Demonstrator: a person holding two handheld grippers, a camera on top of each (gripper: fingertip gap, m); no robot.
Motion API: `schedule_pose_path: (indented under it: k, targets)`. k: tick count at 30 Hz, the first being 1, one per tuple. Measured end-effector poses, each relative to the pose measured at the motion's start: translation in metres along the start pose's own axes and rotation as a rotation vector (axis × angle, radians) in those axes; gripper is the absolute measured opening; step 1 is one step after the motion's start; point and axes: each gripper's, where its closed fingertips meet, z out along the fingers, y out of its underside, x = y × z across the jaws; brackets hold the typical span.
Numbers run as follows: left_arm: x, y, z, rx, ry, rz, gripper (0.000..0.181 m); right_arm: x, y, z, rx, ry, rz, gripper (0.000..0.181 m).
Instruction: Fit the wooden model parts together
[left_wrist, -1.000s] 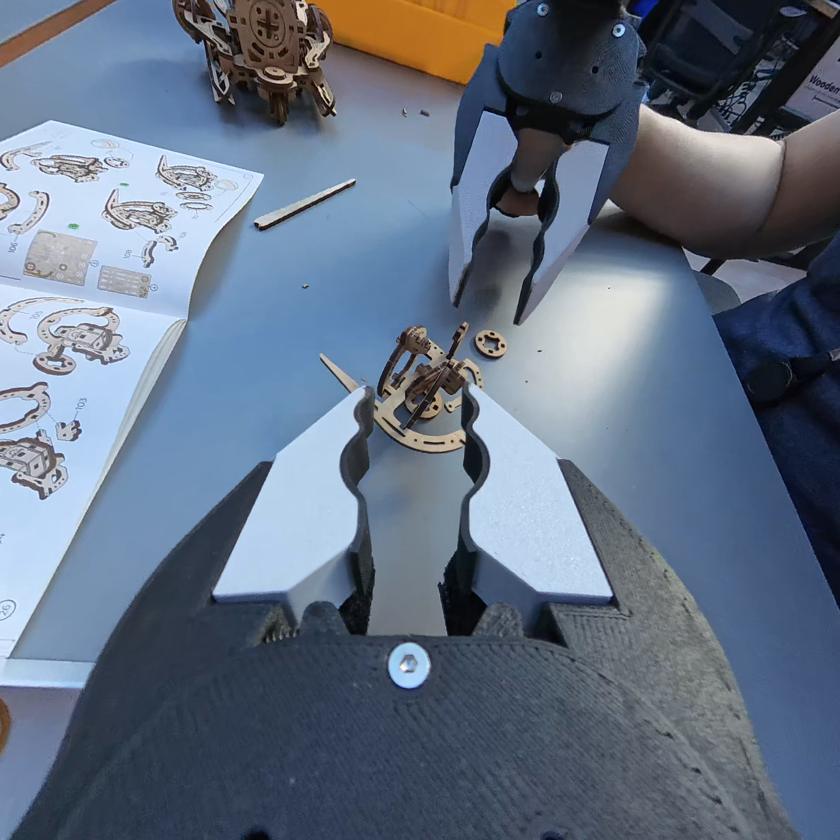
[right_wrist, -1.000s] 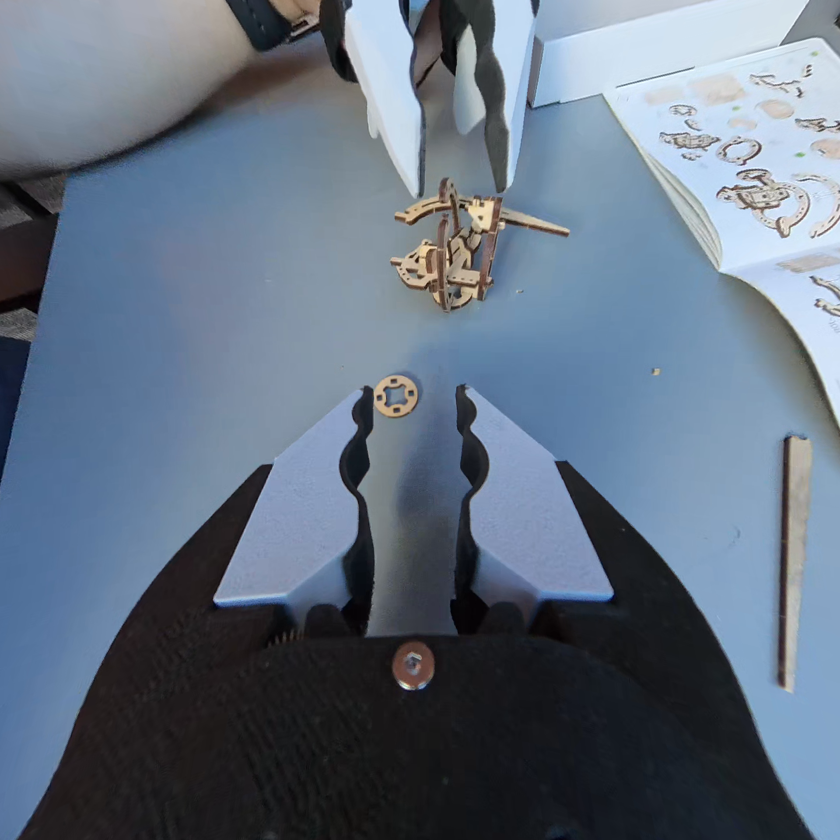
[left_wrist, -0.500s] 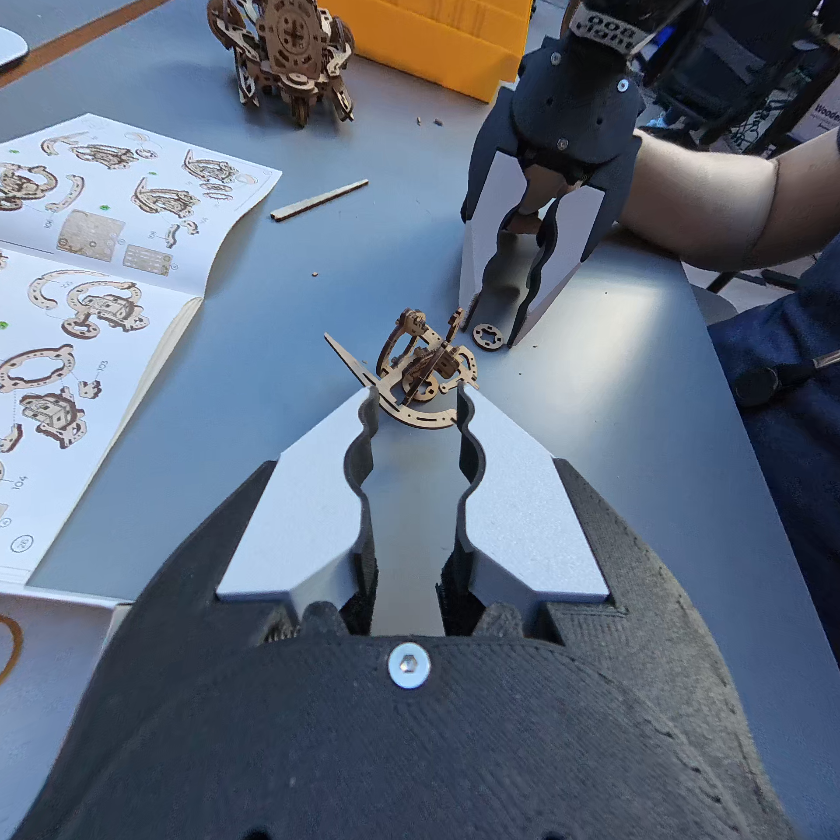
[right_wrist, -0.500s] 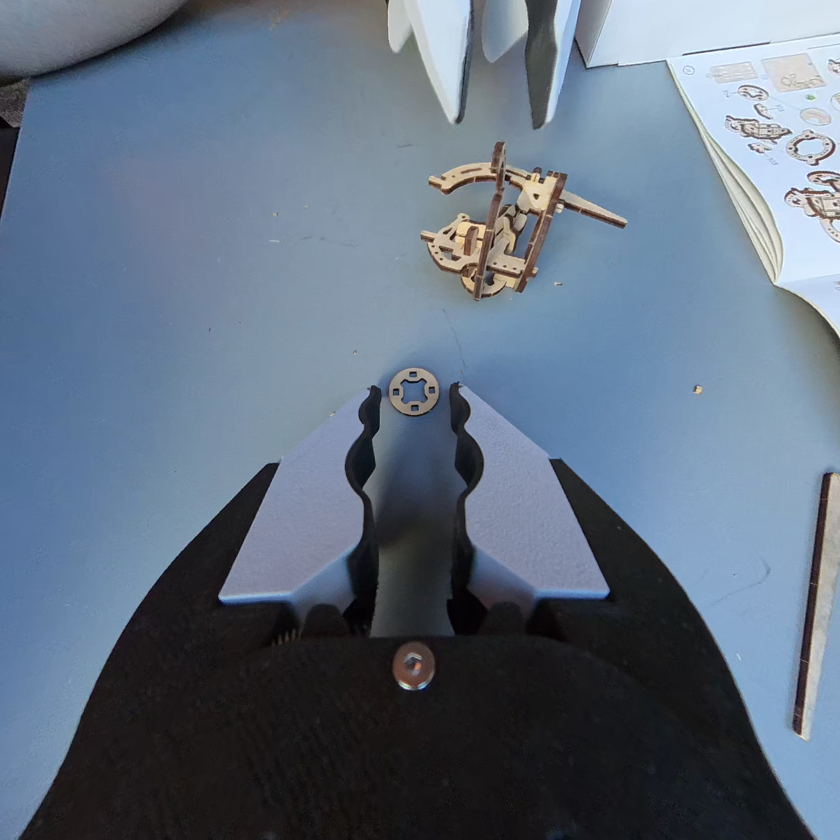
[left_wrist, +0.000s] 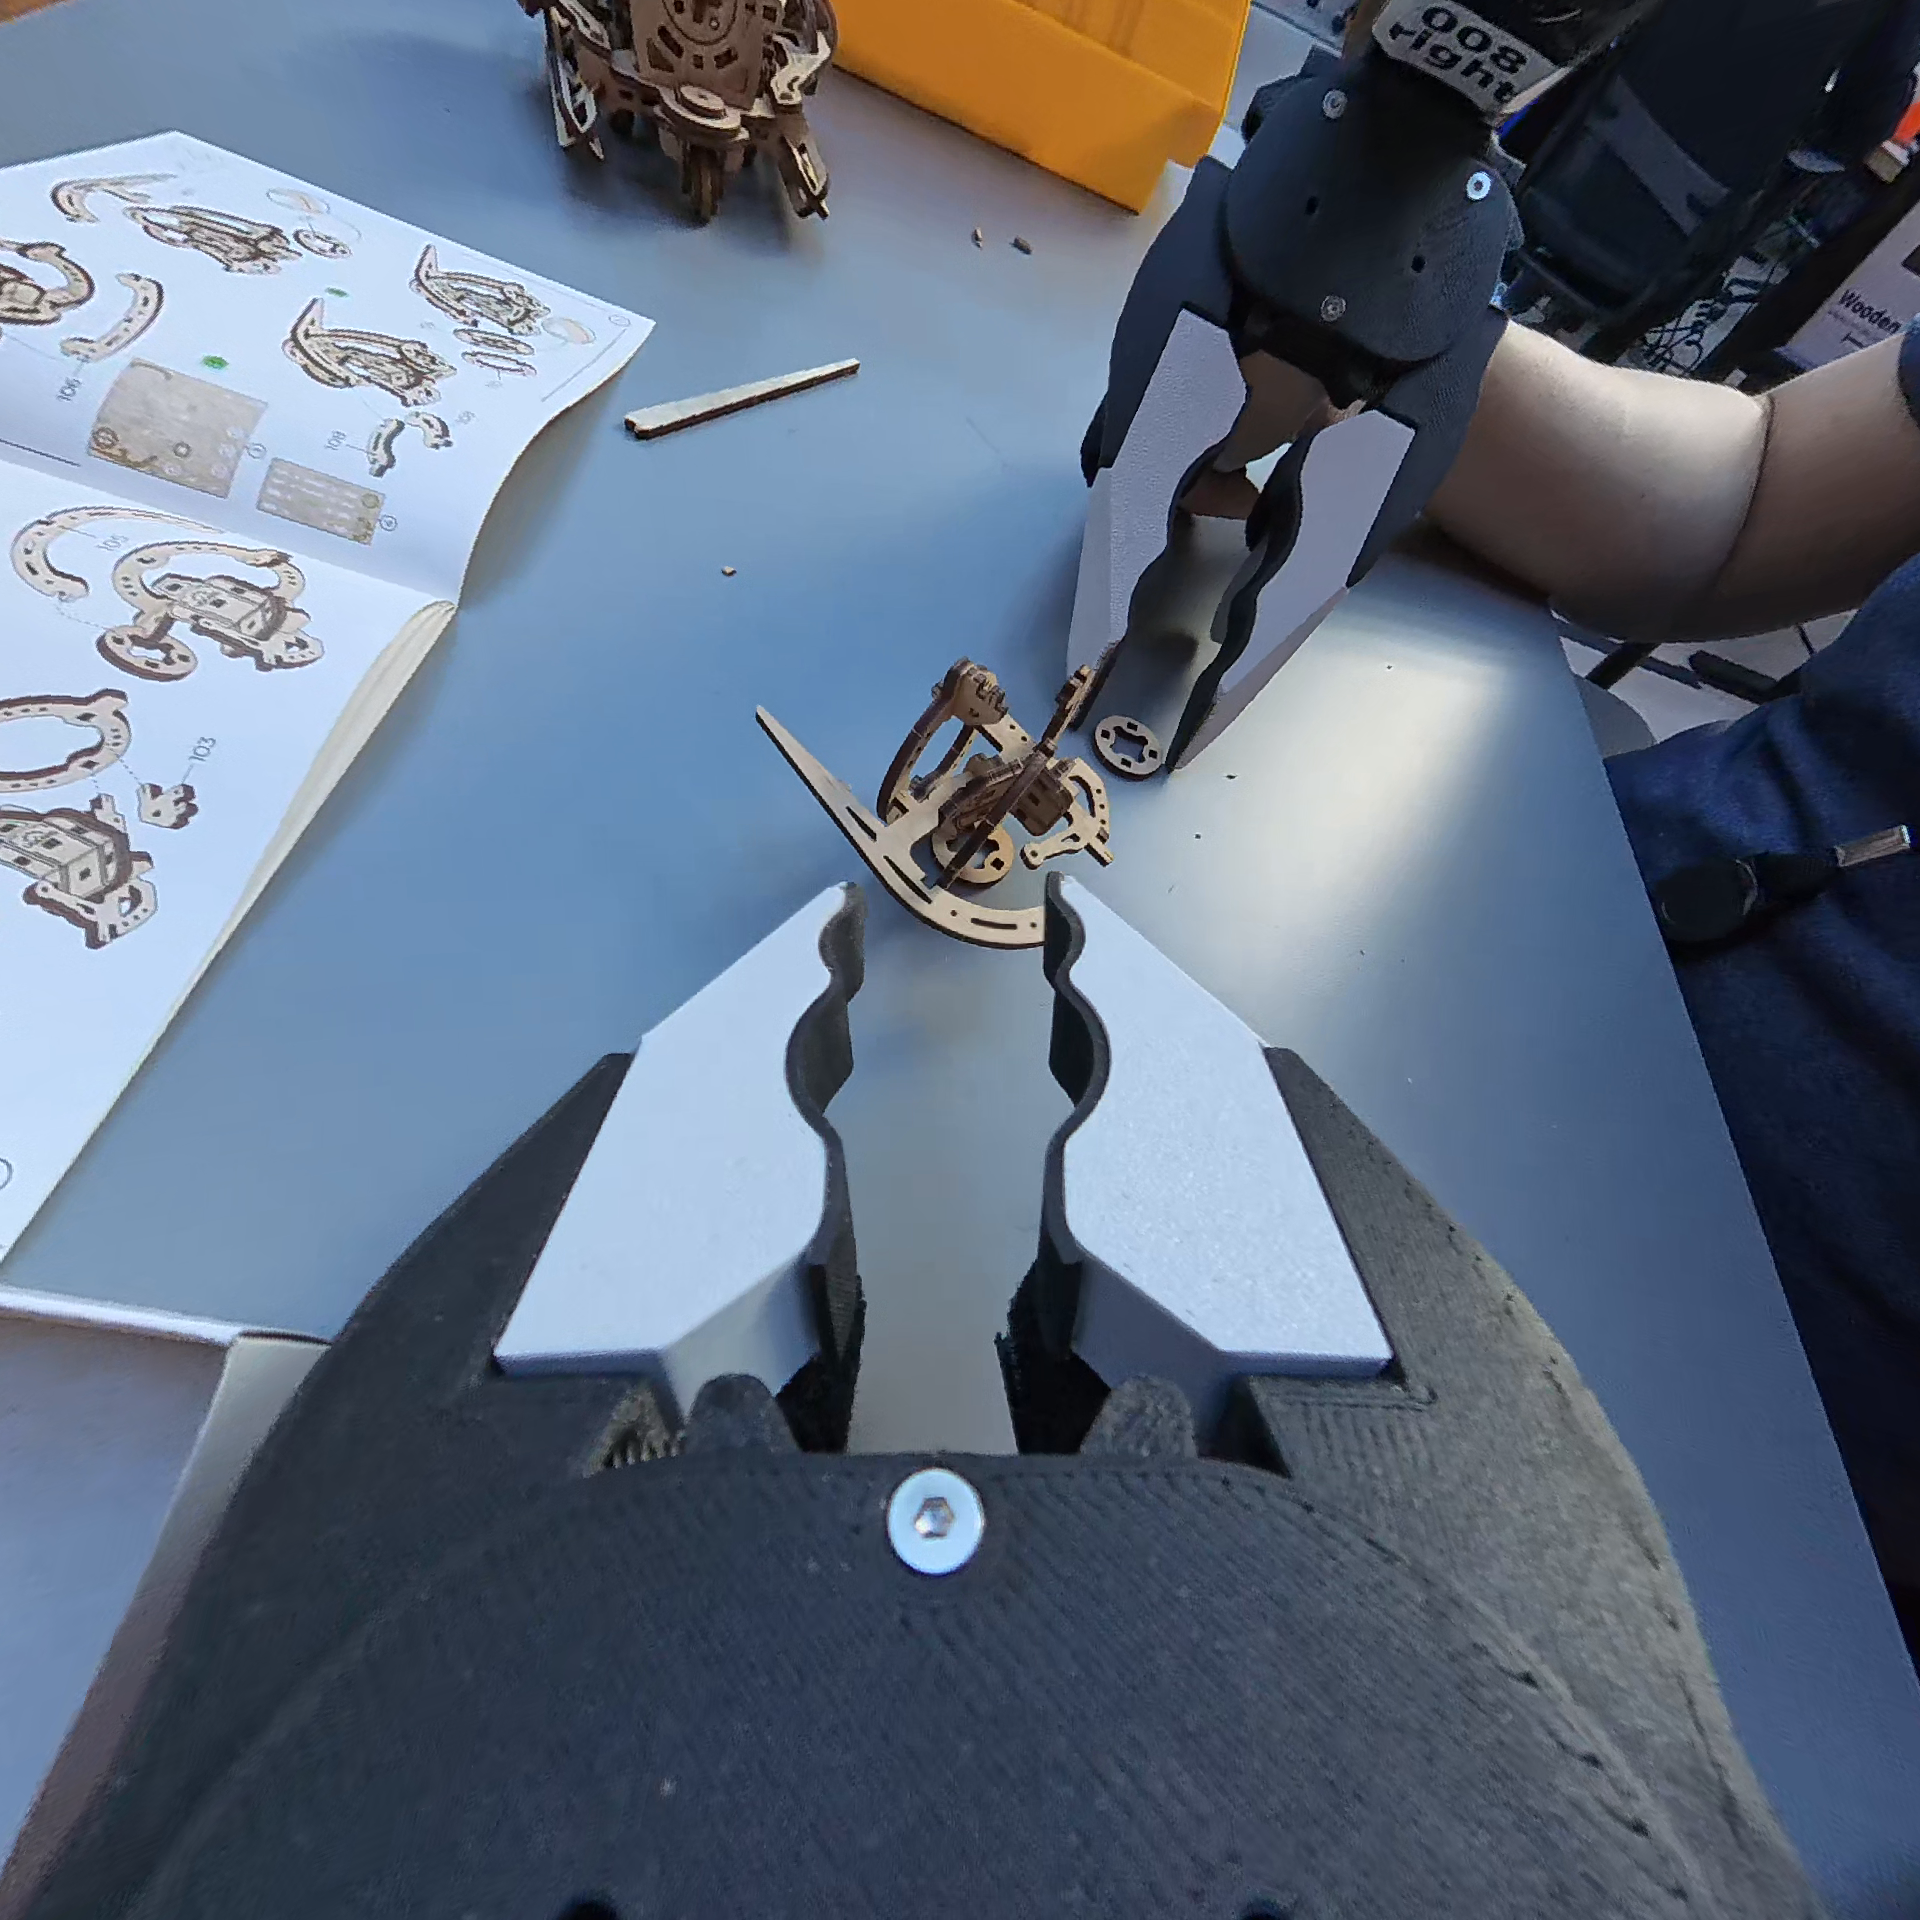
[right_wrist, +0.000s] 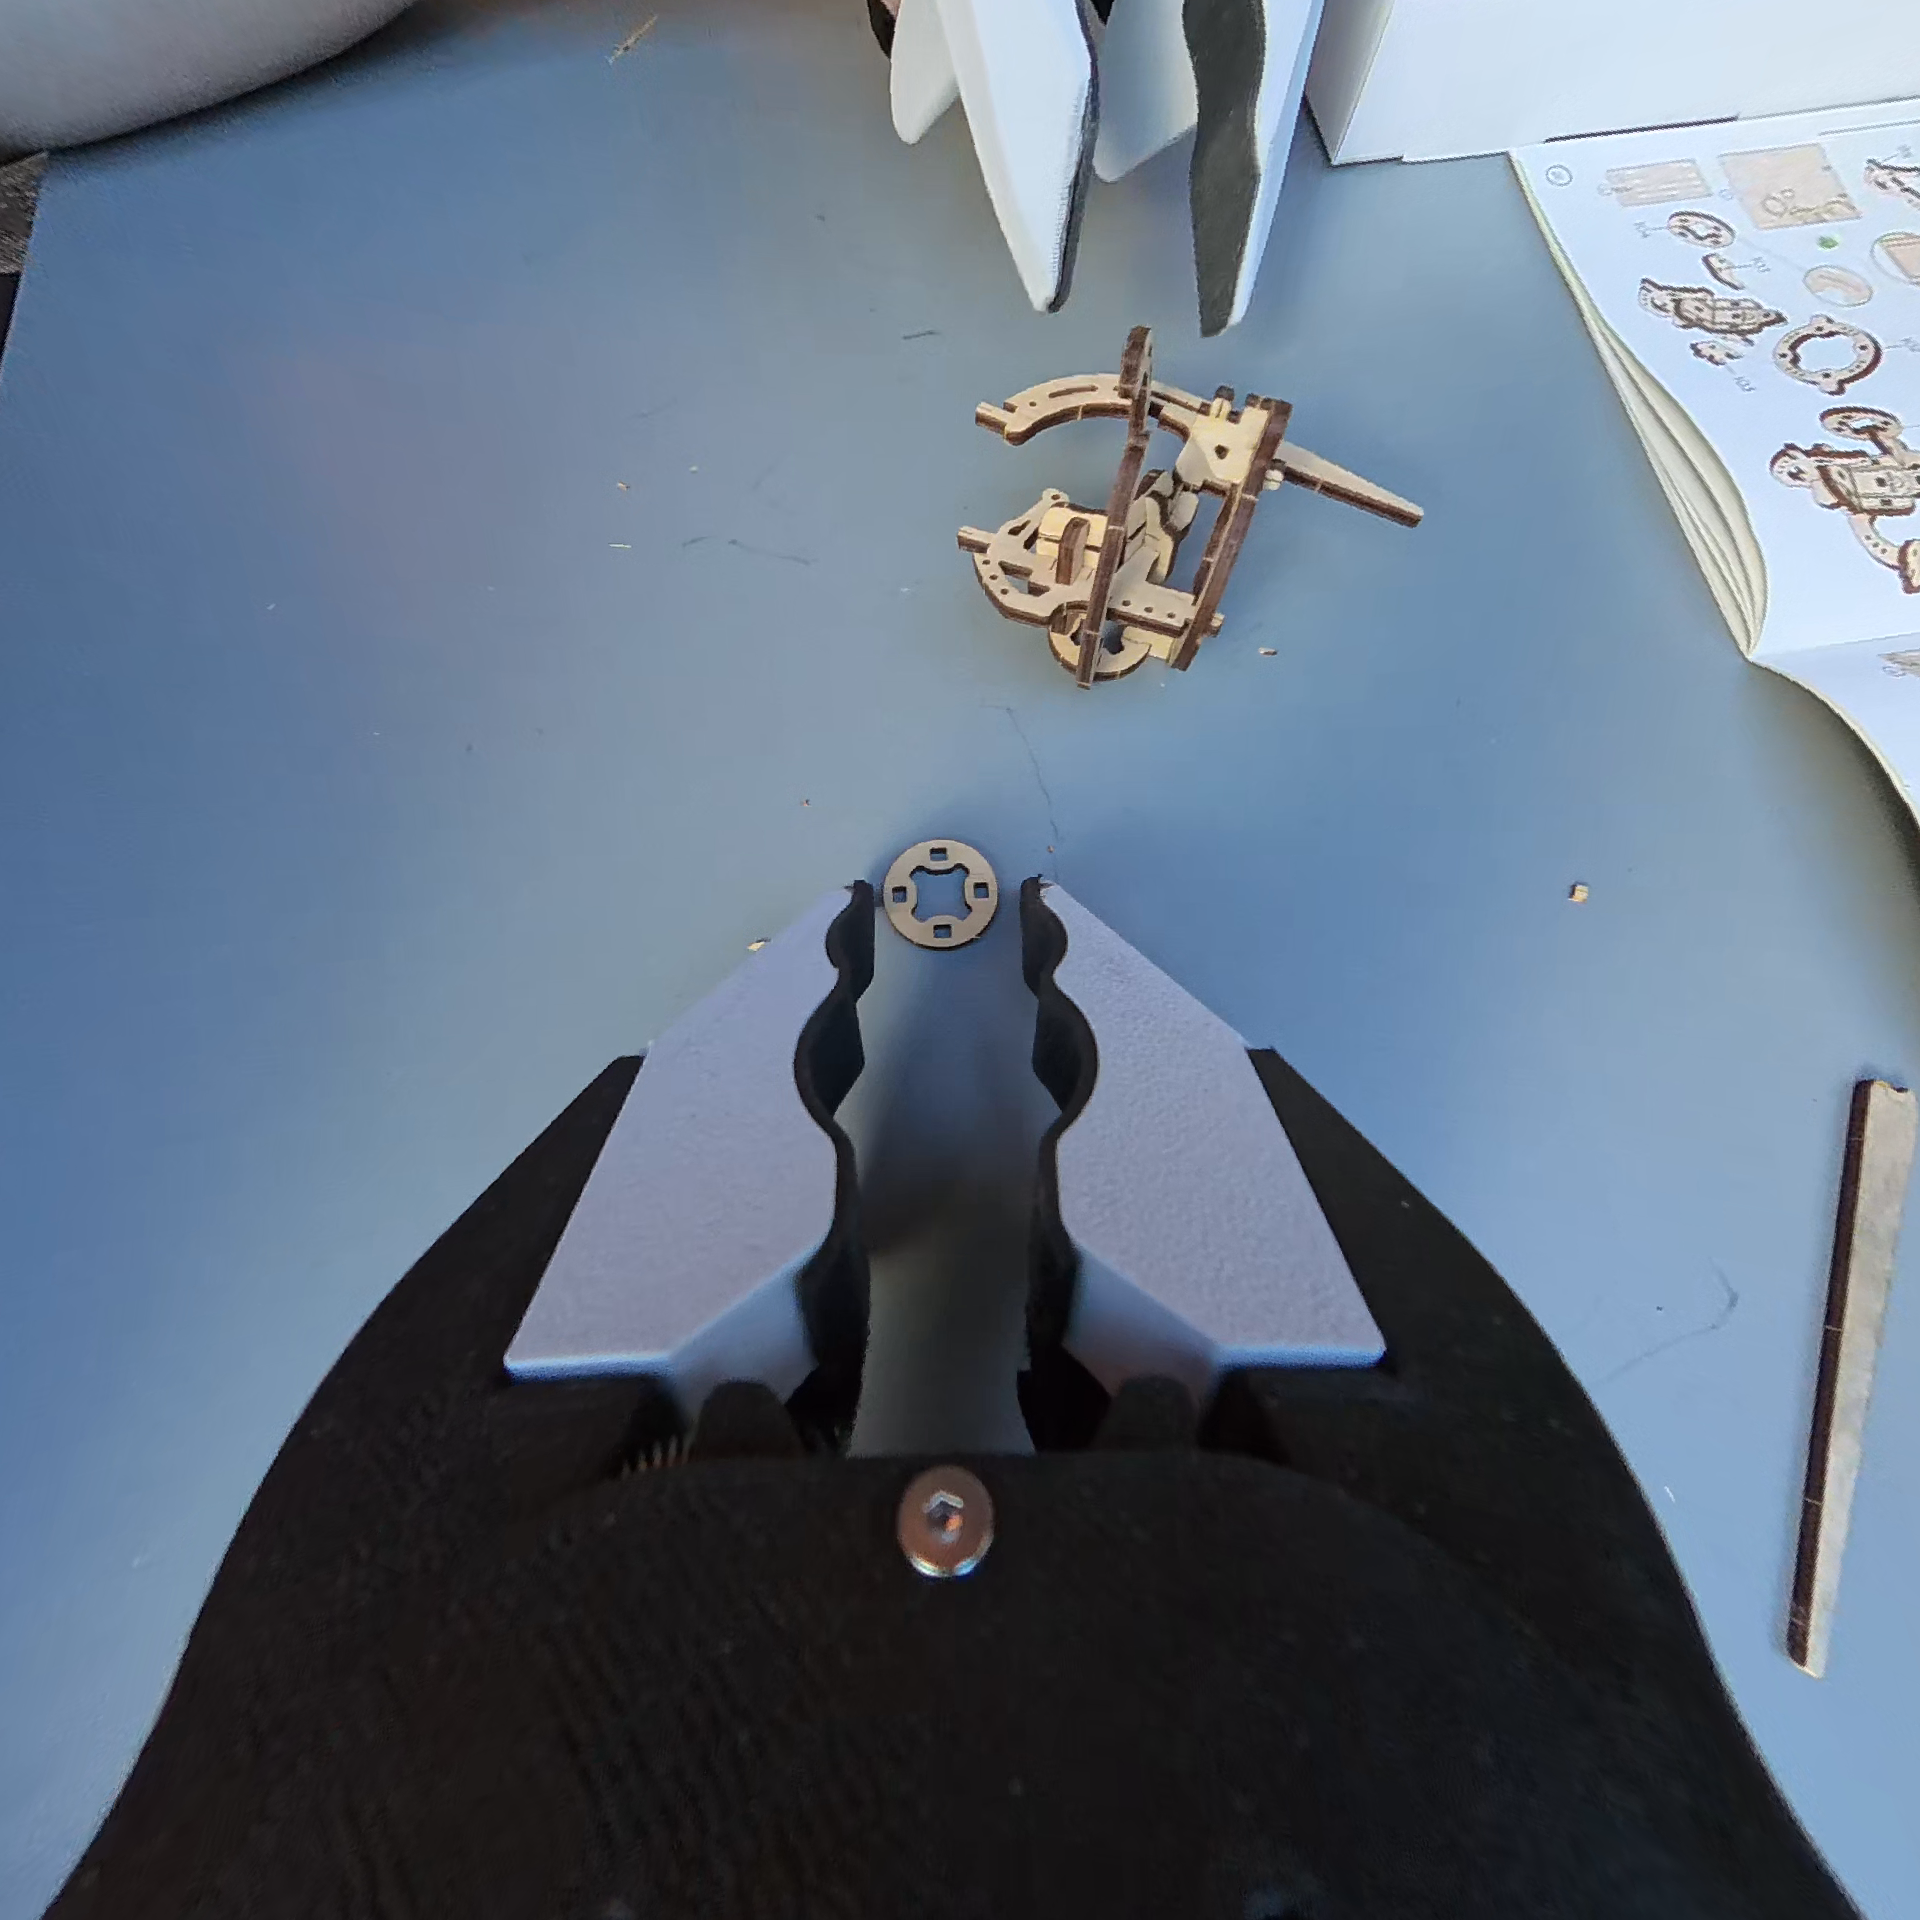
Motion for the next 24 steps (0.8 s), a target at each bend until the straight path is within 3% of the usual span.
schedule_pose_path:
  k: [24]
  targets:
    - [0.039,0.021,0.010,-0.163,0.155,0.041,0.031,0.000,0.001,-0.001,0.028,-0.018,-0.026,0.021]
